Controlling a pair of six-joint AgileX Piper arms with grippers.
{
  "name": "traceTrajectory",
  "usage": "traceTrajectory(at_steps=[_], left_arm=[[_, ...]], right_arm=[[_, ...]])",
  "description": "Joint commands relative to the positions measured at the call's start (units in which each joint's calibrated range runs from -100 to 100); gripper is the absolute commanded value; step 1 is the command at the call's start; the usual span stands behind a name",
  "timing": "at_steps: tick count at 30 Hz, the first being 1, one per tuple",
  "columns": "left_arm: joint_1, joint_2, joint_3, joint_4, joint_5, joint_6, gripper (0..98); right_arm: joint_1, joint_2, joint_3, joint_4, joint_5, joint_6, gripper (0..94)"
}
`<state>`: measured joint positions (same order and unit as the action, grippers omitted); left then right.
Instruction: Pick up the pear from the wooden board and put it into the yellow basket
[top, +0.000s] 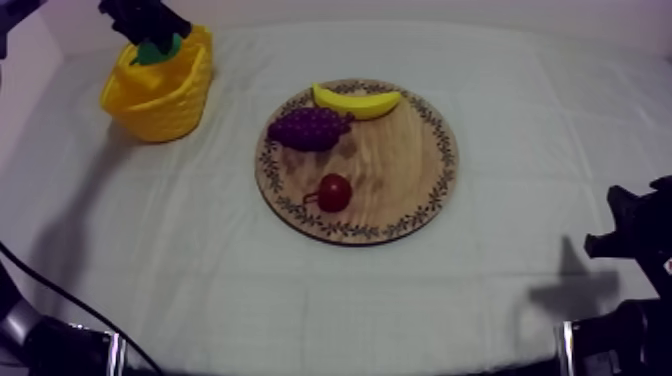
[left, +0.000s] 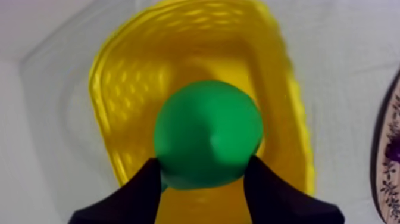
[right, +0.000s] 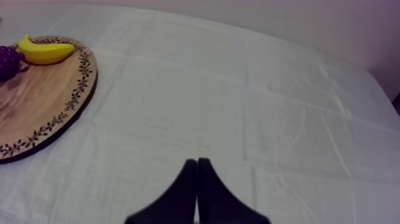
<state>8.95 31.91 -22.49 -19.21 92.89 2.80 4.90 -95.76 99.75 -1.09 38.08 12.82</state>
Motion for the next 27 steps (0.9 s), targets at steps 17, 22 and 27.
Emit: traceTrajectory(at_steps=[17,22,27], left_arm=[[-4.7,12.0,-2.9,3.5,-6.5,-1.0,59.4],[-5.4,10.9,-0.7,5.12,-10.3,-2.4,73.4],[-4.7,7.3,3.6,5.65,-15.3,-2.3,62.4]], right_arm=[[0.0,0.0,0.0,0.0,0.0,0.0,0.3],[0.0,0.0,0.0,0.0,0.0,0.0,0.3],[0.0,0.0,0.0,0.0,0.0,0.0,0.3]])
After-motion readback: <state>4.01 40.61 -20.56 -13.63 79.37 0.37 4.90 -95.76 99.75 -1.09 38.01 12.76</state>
